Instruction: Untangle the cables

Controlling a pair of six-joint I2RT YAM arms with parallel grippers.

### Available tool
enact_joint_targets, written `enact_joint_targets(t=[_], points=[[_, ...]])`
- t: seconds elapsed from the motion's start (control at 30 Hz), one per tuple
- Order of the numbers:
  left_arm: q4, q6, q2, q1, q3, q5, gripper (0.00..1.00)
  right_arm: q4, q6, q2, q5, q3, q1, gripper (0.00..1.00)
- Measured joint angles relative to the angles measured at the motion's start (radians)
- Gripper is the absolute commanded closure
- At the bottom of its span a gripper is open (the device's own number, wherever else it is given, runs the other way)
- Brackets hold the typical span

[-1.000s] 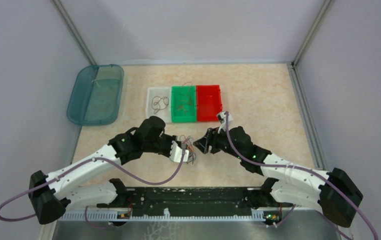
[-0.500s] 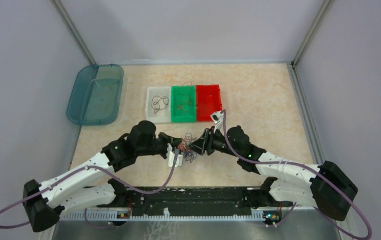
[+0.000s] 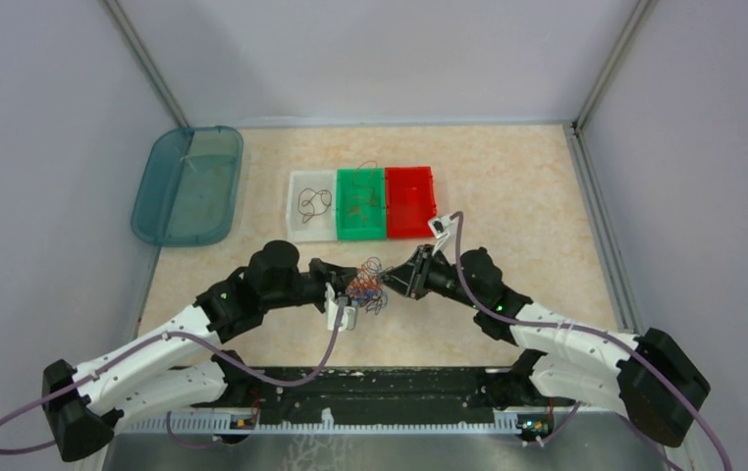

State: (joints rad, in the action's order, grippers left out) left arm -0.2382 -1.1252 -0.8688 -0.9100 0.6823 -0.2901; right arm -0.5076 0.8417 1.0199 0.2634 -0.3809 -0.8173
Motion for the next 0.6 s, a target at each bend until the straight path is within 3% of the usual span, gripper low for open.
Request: enact_joint_targets(t=[0.17,0.37,0.6], points=[[0.005,-0.036,0.048,0.000,-0.052,-0.011,1.00,0.089,-0.063,-0.109,-0.008,-0.005,0.024,0.44],[0.003,-0.063,0.076,0.000,-0.063,-0.042,1.00,0.246,-0.282,-0.186,-0.004,-0.068,0.024,0.36],[0.004,-0.085,0.089,0.000,-0.063,-0.068,1.00,0.238,-0.440,-0.147,0.074,-0.068,0.024,0.36]])
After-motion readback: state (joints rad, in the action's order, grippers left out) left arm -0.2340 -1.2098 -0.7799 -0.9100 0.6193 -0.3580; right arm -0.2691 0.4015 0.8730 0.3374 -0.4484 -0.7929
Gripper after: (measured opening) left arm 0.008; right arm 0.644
